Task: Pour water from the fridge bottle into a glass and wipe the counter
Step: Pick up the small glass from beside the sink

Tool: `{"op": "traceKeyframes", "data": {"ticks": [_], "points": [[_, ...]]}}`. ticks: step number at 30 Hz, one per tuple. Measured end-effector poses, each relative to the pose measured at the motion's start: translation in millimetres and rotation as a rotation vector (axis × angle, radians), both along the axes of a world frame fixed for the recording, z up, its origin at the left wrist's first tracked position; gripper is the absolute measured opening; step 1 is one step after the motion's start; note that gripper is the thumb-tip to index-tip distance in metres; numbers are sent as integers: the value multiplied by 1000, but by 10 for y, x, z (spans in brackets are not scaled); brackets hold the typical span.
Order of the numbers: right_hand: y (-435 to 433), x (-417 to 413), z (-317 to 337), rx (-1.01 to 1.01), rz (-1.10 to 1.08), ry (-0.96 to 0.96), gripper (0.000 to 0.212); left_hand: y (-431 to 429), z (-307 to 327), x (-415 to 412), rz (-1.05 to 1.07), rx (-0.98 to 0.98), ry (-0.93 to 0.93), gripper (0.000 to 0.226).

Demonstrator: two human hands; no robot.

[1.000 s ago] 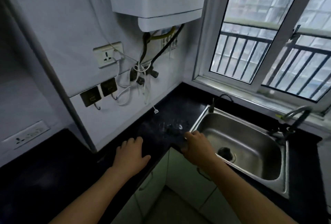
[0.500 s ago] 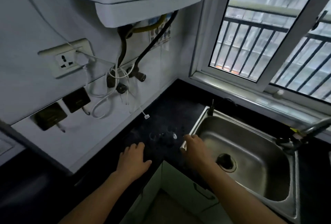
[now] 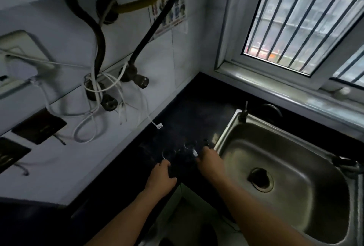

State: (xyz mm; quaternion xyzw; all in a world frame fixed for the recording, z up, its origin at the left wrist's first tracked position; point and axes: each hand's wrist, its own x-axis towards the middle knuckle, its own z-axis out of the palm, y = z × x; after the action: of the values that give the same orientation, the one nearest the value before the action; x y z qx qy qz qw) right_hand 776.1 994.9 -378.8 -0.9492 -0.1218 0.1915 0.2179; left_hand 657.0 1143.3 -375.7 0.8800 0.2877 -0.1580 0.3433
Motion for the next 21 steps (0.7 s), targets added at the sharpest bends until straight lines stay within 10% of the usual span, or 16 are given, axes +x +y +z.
{"op": "traceKeyframes", "data": {"ticks": [21], "points": [[166,265,-631,389,-234,379,19,-306,-541,424,771,-743,-115,52]]}}
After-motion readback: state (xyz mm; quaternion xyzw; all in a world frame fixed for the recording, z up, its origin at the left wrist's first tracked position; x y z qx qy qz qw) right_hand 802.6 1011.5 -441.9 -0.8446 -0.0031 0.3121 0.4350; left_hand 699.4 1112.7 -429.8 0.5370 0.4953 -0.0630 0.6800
